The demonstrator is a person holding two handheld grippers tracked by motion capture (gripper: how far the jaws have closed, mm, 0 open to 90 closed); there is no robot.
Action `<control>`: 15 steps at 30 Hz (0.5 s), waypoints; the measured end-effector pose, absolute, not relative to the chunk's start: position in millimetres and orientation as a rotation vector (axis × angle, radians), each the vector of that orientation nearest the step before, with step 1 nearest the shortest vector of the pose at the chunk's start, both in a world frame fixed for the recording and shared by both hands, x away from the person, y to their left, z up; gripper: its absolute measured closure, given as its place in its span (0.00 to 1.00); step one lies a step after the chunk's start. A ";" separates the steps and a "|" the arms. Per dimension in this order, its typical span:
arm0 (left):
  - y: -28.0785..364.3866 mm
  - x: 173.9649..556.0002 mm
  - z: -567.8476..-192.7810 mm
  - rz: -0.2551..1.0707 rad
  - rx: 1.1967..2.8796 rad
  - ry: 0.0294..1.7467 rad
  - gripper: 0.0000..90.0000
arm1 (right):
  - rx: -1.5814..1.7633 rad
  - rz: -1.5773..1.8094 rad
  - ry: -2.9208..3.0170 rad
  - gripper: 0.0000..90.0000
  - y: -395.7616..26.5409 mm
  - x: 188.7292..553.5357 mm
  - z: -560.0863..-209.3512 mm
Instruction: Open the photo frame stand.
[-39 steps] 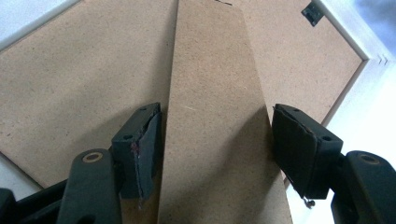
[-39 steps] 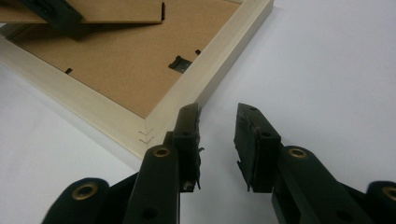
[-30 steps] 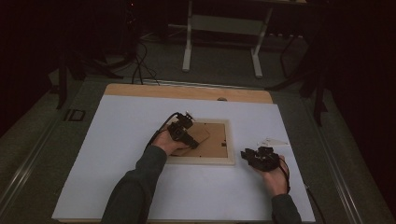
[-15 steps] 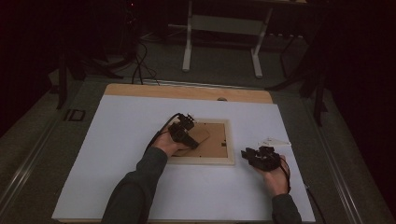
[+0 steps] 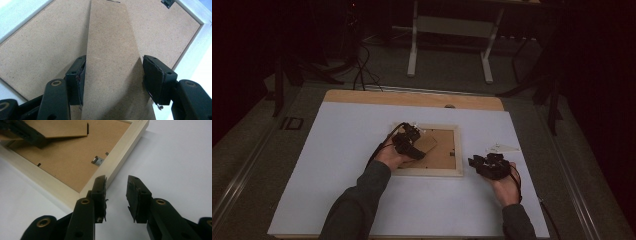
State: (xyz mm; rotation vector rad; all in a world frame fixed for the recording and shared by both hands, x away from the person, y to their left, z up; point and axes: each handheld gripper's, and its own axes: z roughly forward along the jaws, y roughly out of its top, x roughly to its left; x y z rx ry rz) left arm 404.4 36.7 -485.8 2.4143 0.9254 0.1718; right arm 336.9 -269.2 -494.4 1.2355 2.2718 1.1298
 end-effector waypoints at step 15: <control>35.6 391.1 -483.5 0.280 2.390 0.903 0.46 | 1.221 1.106 2.275 0.74 -265.7 355.7 -477.5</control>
